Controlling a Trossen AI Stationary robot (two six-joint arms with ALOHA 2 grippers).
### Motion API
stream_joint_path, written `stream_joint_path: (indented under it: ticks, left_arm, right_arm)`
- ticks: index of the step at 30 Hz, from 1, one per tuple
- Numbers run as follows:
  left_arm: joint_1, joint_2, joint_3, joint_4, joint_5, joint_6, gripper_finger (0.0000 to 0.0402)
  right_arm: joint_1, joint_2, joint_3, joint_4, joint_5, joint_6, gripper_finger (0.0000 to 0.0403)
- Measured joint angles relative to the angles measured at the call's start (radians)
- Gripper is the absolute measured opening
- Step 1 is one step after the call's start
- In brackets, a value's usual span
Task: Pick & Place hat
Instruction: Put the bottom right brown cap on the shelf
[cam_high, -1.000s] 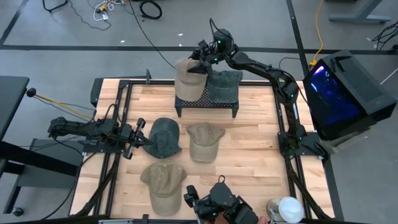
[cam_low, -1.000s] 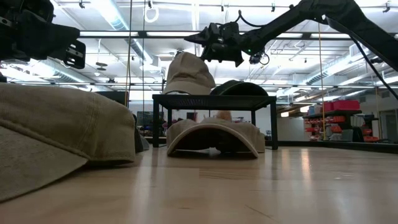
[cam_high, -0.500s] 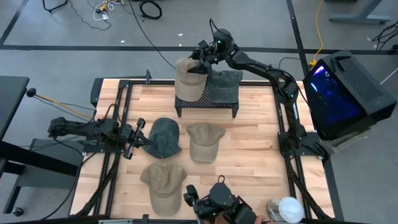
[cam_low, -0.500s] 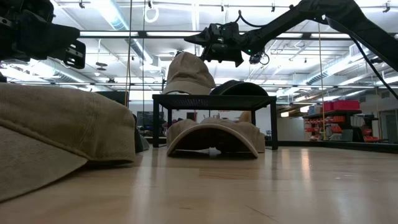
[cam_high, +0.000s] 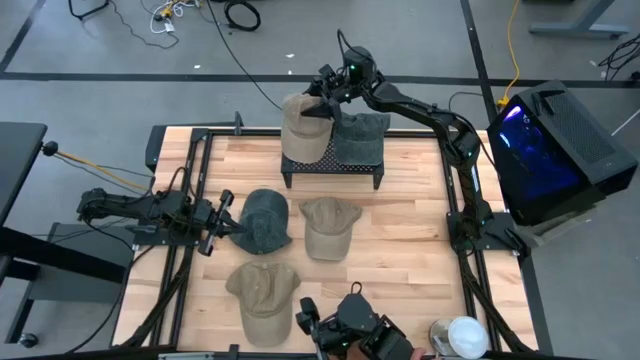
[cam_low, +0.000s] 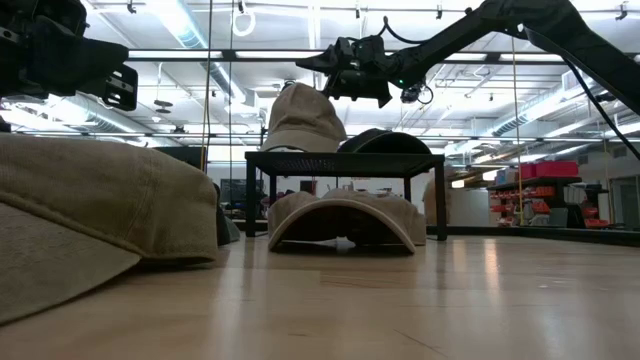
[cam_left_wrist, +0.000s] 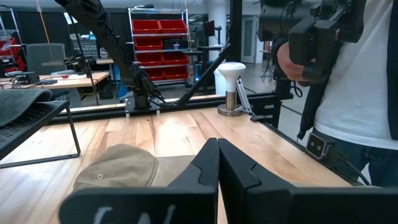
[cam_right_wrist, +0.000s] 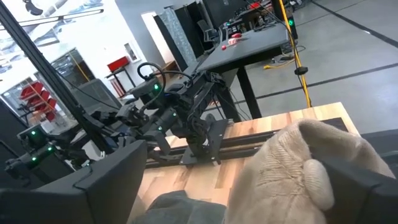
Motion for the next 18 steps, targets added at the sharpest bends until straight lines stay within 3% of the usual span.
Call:
stream_joint_path:
  ticks: [18]
  left_arm:
    - [0.0, 0.0, 0.0, 0.0, 0.0, 0.0, 0.0003]
  right_arm:
    - [0.0, 0.0, 0.0, -0.001, 0.009, 0.027, 0.0144]
